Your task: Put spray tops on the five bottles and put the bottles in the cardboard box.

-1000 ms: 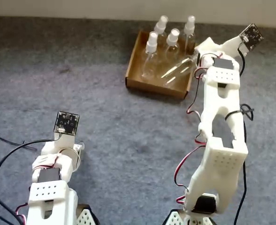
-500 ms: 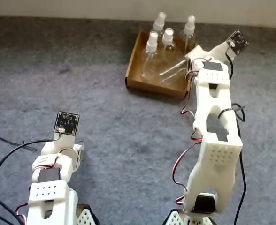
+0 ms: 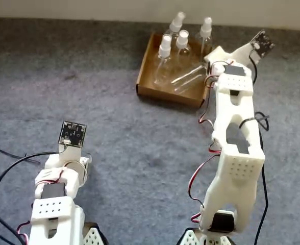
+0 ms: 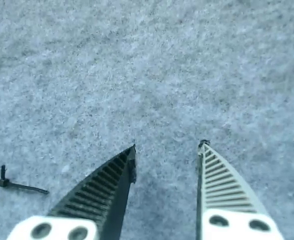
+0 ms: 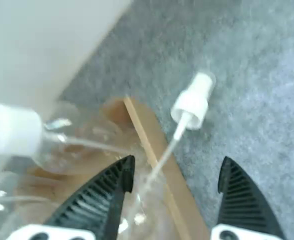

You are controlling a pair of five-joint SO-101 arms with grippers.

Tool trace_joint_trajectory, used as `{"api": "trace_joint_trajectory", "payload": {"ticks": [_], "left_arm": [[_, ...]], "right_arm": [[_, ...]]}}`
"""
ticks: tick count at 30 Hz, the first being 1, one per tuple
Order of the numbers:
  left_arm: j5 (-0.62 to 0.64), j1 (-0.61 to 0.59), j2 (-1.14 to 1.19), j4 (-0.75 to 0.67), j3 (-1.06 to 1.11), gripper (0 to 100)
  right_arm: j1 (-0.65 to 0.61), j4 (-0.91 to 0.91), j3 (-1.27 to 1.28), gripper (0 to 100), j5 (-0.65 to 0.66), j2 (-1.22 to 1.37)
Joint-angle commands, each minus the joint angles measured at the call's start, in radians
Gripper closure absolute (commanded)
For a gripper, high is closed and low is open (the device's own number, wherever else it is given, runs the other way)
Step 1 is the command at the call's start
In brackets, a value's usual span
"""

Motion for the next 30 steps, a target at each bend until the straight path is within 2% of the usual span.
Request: {"api": "trace_joint_trajectory", "payload": {"ticks": [1,9,15,24,30], "left_arm": [[-0.006,-0.013,-0.012,-0.014,0.005,81],[-0.006,-0.013,-0.012,-0.014,0.005,81],[-0.006,-0.013,-0.012,-0.014,0.005,81],[-0.006,-0.013,-0.012,-0.014,0.005,81],[-0.006,-0.013,-0.012,-0.014,0.005,81]], "right_arm": [[0.015,0.005,-0.074,76.0,-0.006,-0.018],[-0.008,0.016,-0.073,76.0,-0.003,-0.019],[-0.051,0.262,-0.188,76.0,0.049,-0.012],[-0.081,0.26,-0.246,76.0,0.031,-0.008],[-0.076,0.174,-0.226,76.0,0.035,0.064]]}}
